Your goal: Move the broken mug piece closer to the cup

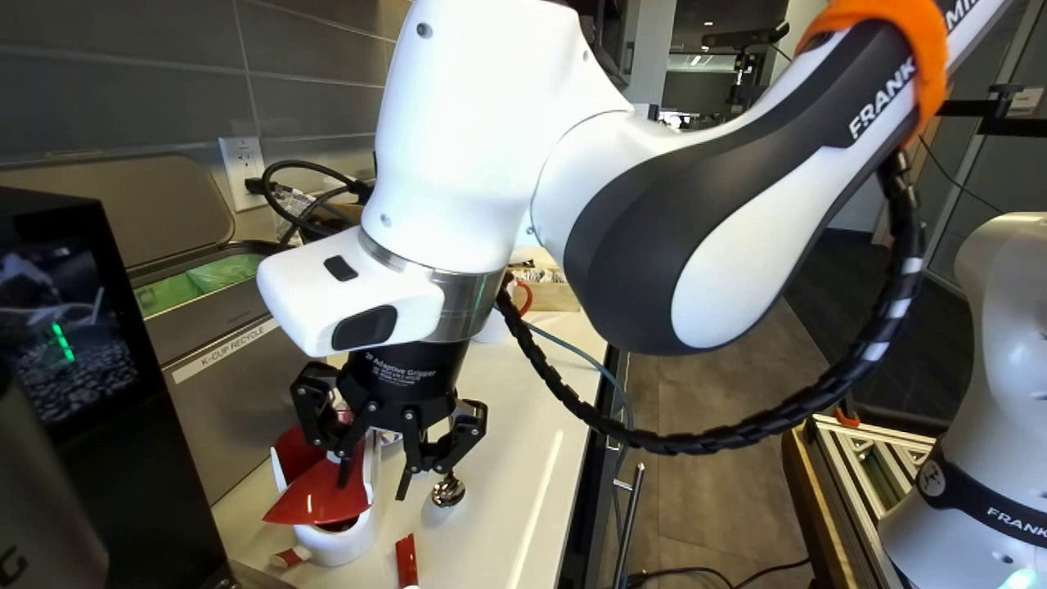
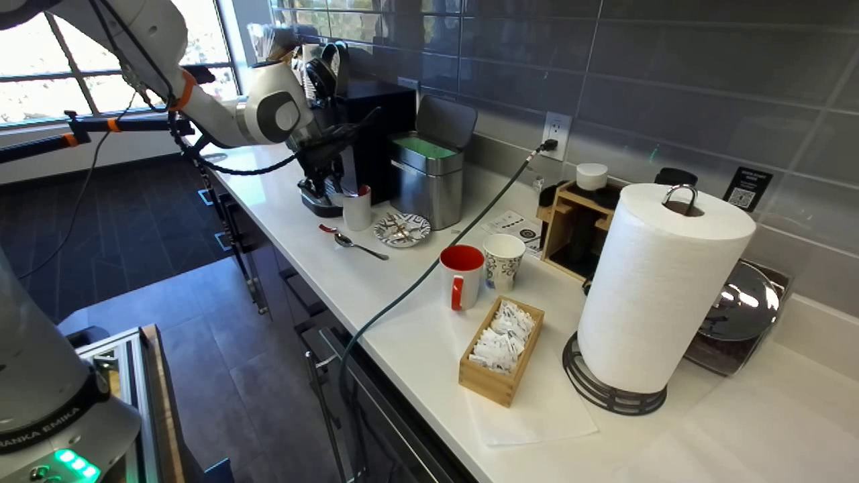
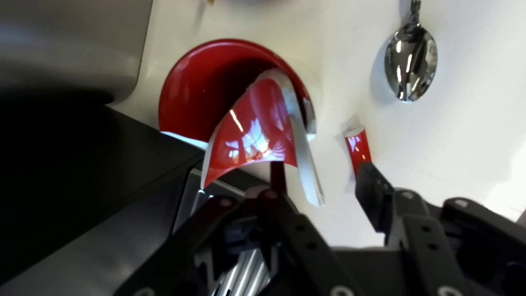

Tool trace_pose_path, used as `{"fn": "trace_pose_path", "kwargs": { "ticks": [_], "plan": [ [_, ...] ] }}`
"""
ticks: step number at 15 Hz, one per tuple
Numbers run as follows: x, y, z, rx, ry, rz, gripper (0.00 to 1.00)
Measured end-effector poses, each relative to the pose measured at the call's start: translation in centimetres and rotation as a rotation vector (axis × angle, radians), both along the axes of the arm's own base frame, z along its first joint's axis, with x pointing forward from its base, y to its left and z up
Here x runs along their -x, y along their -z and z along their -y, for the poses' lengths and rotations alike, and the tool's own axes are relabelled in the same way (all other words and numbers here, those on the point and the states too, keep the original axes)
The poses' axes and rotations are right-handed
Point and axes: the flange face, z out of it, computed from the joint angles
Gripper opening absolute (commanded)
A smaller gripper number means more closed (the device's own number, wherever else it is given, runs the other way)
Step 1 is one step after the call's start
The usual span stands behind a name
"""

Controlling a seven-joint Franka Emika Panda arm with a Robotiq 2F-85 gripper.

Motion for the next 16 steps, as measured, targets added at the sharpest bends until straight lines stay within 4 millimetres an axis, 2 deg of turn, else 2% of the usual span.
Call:
{"fn": "trace_pose_path", "kwargs": {
  "ticks": [2, 4, 6, 16],
  "plan": [
    [0.0, 0.2, -0.1, 0.002, -0.003, -0.003, 0.31],
    [0.0, 0.4, -0.1, 0.008, -0.009, -0.003, 0.12],
    [0.1, 0.4, -0.2, 0.014, -0.018, 0.0, 0.01],
    [0.0, -0.7, -1.6, 0.053, -0.095, 0.051, 0.02]
  ]
}}
